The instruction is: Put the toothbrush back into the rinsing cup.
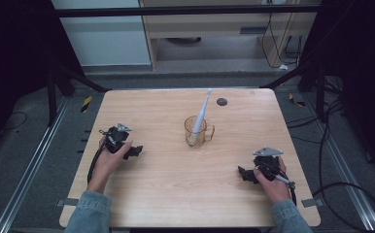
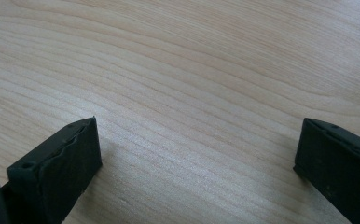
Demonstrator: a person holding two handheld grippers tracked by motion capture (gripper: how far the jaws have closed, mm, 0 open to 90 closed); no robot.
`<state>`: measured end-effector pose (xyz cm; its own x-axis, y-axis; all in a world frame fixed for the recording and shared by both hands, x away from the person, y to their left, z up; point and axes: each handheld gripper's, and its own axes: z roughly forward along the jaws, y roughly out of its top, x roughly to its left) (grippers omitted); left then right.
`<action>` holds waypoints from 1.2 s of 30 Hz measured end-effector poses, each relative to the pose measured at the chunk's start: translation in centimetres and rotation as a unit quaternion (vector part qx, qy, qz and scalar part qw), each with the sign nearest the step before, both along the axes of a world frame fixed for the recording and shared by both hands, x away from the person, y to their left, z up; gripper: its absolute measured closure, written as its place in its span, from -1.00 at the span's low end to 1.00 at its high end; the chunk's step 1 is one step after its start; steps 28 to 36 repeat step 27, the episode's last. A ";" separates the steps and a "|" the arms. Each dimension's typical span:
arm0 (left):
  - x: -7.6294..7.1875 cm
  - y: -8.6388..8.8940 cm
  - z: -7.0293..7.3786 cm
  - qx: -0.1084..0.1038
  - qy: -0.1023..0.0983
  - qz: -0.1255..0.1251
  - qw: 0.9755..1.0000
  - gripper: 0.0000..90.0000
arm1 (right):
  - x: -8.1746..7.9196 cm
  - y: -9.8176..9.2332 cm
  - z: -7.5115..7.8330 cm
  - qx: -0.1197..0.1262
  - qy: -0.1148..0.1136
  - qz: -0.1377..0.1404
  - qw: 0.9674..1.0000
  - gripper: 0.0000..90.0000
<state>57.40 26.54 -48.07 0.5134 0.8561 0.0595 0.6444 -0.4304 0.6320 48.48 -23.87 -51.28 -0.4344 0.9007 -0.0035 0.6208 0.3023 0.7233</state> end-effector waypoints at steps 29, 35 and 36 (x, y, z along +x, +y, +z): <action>0.2 0.1 -2.6 -0.043 -0.037 -0.008 0.998 -0.99 | 0.0 0.0 0.0 0.000 0.000 0.000 1.000 -0.99; 0.2 0.1 -2.6 -0.043 -0.037 -0.008 0.998 -0.99 | 0.0 0.0 0.0 0.000 0.000 0.000 1.000 -0.99; 0.2 0.1 -2.6 -0.043 -0.037 -0.008 0.998 -0.99 | 0.0 0.0 0.0 0.000 0.000 0.000 1.000 -0.99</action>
